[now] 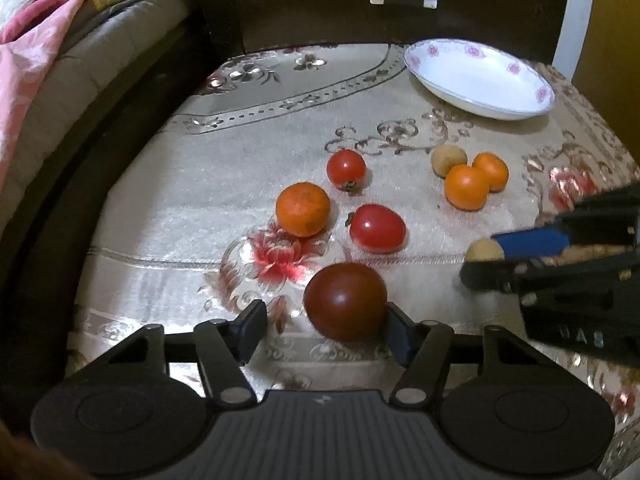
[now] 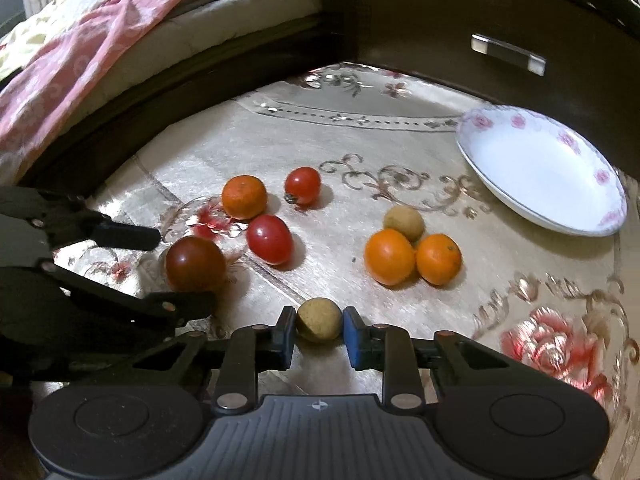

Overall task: Organize fruits
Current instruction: 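Carry the dark-red tomato and brown fruit in both grippers toward the white bowl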

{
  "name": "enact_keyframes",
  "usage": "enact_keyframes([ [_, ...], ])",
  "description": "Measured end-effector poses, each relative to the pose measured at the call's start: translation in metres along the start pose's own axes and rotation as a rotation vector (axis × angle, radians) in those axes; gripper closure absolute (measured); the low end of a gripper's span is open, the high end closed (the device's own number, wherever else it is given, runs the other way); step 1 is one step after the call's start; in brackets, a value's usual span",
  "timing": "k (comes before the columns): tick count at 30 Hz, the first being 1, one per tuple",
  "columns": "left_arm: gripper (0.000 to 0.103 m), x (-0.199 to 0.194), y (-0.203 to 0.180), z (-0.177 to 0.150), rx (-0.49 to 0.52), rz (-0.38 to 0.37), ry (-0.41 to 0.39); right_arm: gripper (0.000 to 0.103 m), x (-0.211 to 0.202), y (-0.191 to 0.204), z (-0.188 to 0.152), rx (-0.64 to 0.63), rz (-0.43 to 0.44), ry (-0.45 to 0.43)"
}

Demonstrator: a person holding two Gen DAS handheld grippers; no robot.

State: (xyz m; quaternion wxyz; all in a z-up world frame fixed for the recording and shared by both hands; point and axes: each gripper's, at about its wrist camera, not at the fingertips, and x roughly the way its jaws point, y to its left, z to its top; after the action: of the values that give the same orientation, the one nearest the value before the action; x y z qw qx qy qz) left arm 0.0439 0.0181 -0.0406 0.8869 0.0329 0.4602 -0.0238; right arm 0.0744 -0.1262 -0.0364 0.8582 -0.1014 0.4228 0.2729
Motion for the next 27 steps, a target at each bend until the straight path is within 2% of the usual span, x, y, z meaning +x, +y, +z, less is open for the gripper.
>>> enact_keyframes([
  [1,0.036,0.001,0.000,0.001,-0.003,-0.007,-0.003,0.083,-0.001,-0.002,-0.001,0.008,0.002,0.002],
  [3,0.050,0.001,0.000,0.001,-0.012,-0.037,-0.002,0.083,-0.001,-0.003,-0.002,0.019,0.005,0.006],
  [5,0.055,0.000,-0.001,0.002,-0.015,-0.056,0.002,0.083,-0.001,-0.004,-0.003,0.027,0.003,0.009],
  [10,0.056,-0.001,-0.001,0.003,-0.021,-0.061,0.016,0.083,-0.006,-0.009,-0.001,0.051,-0.006,0.000],
  [16,0.056,-0.010,-0.012,0.014,-0.003,-0.120,-0.007,0.083,-0.016,-0.011,0.001,0.075,-0.011,-0.023],
  [27,0.056,0.001,-0.034,0.071,0.037,-0.202,-0.065,0.083,-0.032,-0.041,0.017,0.151,-0.070,-0.090],
])
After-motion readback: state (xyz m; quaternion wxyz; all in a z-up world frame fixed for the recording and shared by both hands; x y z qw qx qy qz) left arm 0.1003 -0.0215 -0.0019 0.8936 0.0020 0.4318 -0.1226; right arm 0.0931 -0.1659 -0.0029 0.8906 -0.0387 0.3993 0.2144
